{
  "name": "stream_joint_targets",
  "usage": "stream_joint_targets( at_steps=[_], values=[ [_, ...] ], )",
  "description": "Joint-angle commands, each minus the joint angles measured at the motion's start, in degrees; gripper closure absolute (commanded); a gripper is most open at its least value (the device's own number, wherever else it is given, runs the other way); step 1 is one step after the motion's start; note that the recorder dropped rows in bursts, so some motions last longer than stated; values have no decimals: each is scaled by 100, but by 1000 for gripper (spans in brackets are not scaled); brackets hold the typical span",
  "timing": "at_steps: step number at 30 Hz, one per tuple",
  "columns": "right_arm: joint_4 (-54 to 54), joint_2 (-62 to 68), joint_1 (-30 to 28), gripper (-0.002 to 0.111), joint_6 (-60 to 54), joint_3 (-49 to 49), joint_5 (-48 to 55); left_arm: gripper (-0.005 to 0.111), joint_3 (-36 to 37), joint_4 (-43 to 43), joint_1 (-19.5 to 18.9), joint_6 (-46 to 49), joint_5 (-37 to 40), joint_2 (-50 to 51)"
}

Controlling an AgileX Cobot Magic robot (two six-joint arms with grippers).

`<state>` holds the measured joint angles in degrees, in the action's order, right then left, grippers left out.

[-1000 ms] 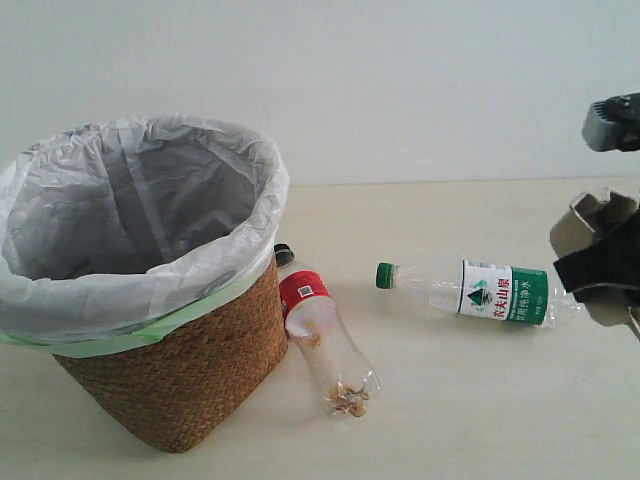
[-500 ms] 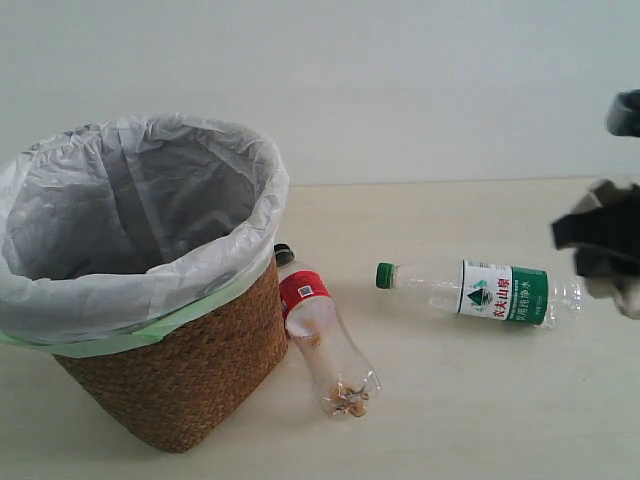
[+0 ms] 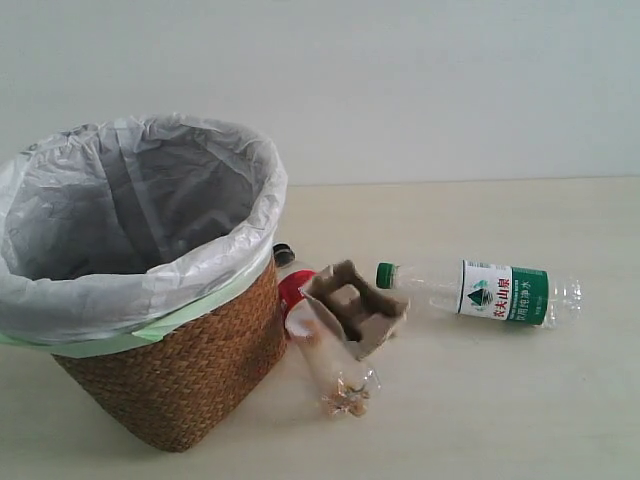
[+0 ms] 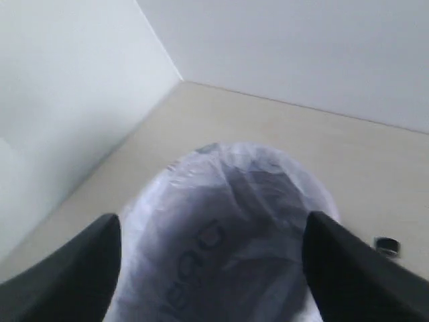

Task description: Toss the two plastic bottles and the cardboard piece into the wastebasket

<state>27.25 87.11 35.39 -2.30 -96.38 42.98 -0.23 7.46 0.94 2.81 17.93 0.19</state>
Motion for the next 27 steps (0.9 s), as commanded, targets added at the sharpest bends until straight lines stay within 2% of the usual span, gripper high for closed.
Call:
stream_joint_targets(
  at_steps=[1, 5, 12, 16, 18, 23, 27],
  values=[
    [-1689, 57, -172, 41, 713, -16, 998, 103, 23, -17, -4, -29, -18, -19],
    [-2758, 90, -174, 41, 1131, -16, 1780, 103, 23, -17, -4, -29, -18, -19],
    [-3445, 183, -174, 42, 803, -16, 2698, 103, 23, -17, -4, -29, -18, -19],
    [-3975, 183, -174, 56, 729, -6, 2698, 103, 23, -17, -4, -29, -18, -19],
    [-4000, 164, -174, 60, 598, 129, 2698, 103, 23, -17, -4, -29, -18, -19],
    [-4049, 164, -174, 59, 149, 920, 2698, 103, 23, -17, -4, -29, -18, -19],
    [-4376, 164, -174, 41, 12, 1783, 2243, 103, 23, -17, -4, -29, -18, -19]
  ],
)
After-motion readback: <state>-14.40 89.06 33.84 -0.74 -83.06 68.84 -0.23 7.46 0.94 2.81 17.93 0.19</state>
